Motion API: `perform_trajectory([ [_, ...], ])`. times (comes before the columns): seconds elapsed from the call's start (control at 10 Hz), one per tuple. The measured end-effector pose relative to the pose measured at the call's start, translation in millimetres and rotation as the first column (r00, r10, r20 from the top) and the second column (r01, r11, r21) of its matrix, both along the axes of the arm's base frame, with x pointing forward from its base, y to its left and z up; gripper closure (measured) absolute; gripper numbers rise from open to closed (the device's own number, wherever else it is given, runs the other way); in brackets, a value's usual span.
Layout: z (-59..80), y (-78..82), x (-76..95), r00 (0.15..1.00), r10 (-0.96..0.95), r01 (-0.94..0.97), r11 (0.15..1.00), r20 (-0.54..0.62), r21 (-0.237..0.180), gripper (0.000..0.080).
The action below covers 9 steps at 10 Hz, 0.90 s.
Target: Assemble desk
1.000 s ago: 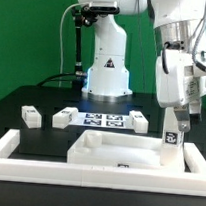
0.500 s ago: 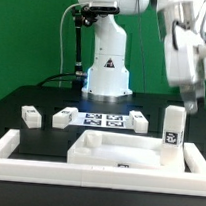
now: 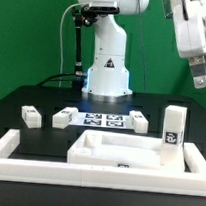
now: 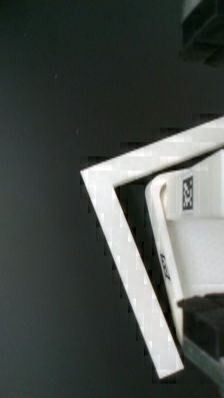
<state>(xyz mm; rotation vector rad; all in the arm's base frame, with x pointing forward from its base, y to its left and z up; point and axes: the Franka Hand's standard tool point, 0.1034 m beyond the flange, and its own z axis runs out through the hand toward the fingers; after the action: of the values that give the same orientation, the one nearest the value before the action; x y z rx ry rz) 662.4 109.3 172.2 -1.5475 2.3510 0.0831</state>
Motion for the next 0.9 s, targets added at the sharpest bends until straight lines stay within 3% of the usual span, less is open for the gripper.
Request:
perform_trajectory([
  [0.4,-0.7,0.7,-0.6,0.999,0.044,-0.043,0.999,0.008,-0.011,0.0150],
  [0.7,4.0,24.7,-32.1,0.971,0.238,-0.236,0.970,0.037,-0.054,0.0150],
  [0.9,1.9,26.4,-36.1,0.938,0.344,-0.339,0.937,0.046,-0.086,0.0150],
])
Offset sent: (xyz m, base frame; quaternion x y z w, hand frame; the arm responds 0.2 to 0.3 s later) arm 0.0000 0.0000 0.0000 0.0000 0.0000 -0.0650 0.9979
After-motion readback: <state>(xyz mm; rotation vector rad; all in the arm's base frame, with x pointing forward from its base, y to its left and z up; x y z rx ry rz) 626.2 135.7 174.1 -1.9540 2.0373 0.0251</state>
